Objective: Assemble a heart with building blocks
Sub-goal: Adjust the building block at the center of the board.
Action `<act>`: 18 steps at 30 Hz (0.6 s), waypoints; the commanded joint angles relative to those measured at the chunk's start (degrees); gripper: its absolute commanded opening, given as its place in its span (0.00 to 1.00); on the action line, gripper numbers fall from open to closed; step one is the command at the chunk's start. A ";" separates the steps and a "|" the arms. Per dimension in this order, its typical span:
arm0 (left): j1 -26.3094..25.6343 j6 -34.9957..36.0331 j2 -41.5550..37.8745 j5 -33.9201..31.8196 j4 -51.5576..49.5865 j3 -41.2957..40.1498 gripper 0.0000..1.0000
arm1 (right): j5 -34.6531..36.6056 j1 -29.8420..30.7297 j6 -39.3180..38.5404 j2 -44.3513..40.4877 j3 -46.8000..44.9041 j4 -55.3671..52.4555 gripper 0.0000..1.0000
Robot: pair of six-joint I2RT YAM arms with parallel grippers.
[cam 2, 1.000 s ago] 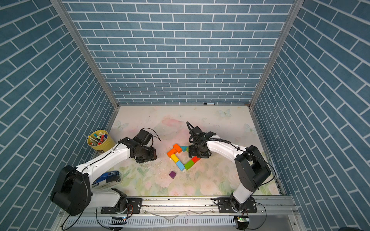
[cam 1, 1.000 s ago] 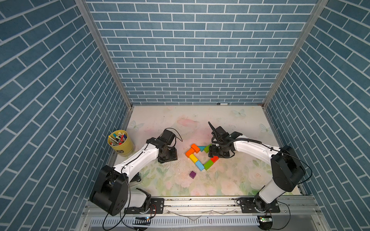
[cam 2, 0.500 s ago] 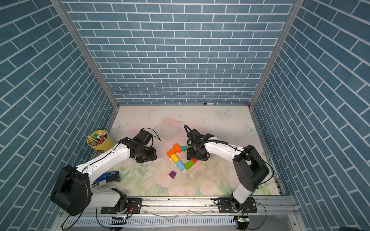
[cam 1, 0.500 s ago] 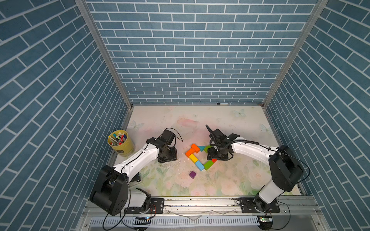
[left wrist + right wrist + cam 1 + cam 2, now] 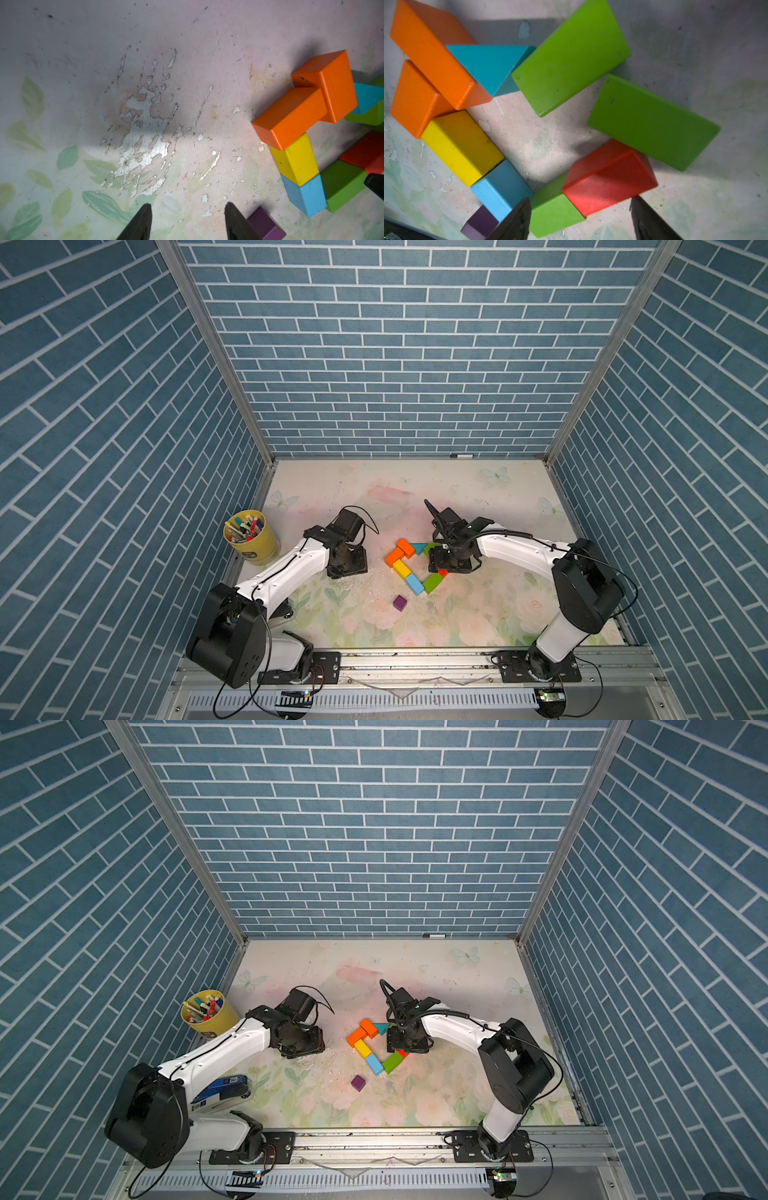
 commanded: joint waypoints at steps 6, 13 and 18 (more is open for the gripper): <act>0.62 0.78 0.08 -0.76 -1.18 0.43 0.59 | 6.03 0.59 -1.87 -1.36 3.98 -6.40 0.76; 0.71 0.68 0.36 -0.21 -0.85 0.78 0.59 | 13.92 -1.73 -10.02 1.18 11.00 -14.31 0.77; 0.70 0.83 0.27 -0.31 -1.14 0.84 0.59 | 11.33 -4.79 -14.42 5.49 13.79 -12.60 0.78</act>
